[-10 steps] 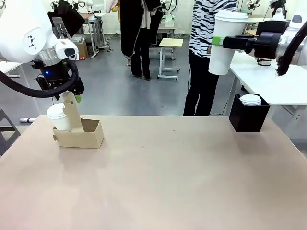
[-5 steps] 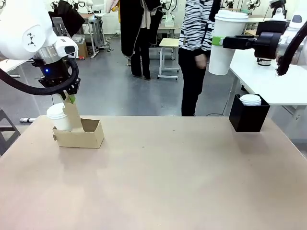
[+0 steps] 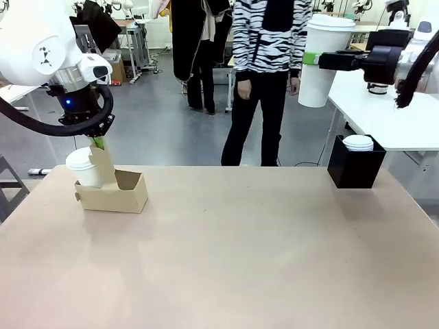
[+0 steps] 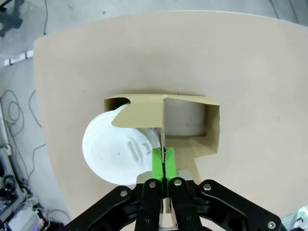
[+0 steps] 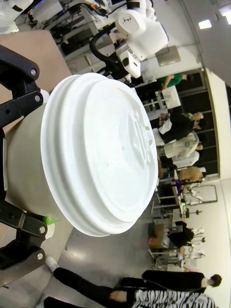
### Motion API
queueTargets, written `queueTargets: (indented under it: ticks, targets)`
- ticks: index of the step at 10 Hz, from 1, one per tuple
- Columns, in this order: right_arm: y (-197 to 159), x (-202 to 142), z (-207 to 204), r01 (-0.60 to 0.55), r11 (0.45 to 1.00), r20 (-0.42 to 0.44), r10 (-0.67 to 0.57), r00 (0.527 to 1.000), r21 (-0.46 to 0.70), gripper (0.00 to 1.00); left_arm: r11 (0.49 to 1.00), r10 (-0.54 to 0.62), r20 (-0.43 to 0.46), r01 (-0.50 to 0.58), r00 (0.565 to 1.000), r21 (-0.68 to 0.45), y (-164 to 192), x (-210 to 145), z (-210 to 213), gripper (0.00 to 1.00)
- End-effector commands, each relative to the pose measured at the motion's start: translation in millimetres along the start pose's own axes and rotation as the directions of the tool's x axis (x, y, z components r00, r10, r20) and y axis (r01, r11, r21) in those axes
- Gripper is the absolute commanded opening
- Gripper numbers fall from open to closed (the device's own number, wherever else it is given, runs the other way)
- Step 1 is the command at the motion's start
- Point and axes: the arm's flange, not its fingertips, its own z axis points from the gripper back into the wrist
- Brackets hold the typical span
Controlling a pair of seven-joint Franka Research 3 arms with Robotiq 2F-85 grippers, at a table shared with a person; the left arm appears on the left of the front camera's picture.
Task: Pour a drink into a cup and package it in a carrier.
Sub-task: Position the Cup Carrier in the center of the table.
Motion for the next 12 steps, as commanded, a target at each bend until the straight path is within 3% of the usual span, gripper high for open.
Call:
queueTargets:
  ticks: [1, 4, 7, 10, 12]
  targets:
    - [0.7, 4.3, -0.6, 0.0, 1.0, 0.012, 0.0, 1.0, 0.009, 0.8, 1.0, -0.008, 0.008, 0.008, 1.0, 0.009, 1.0, 0.6, 1.2, 0.0]
    - [0.7, 4.3, -0.6, 0.0, 1.0, 0.012, 0.0, 1.0, 0.009, 0.8, 1.0, -0.001, 0.001, 0.001, 1.0, 0.001, 0.0, 0.2, -0.1, 0.01]
    - [0.7, 4.3, -0.6, 0.0, 1.0, 0.012, 0.0, 1.0, 0.009, 0.8, 0.996, 0.089, 0.032, -0.09, 0.996, 0.028, -26.3, -8.6, 77.2, 0.01]
    - [0.7, 4.3, -0.6, 0.0, 1.0, 0.012, 0.0, 1.0, 0.009, 0.8, 0.994, 0.098, 0.061, -0.1, 0.993, 0.035, -89.3, -34.4, 151.4, 0.01]
    - [0.7, 4.3, -0.6, 0.0, 1.0, 0.012, 0.0, 1.0, 0.009, 0.8, 0.996, 0.084, 0.069, -0.087, 0.994, 0.038, -146.3, -57.7, 177.4, 0.01]
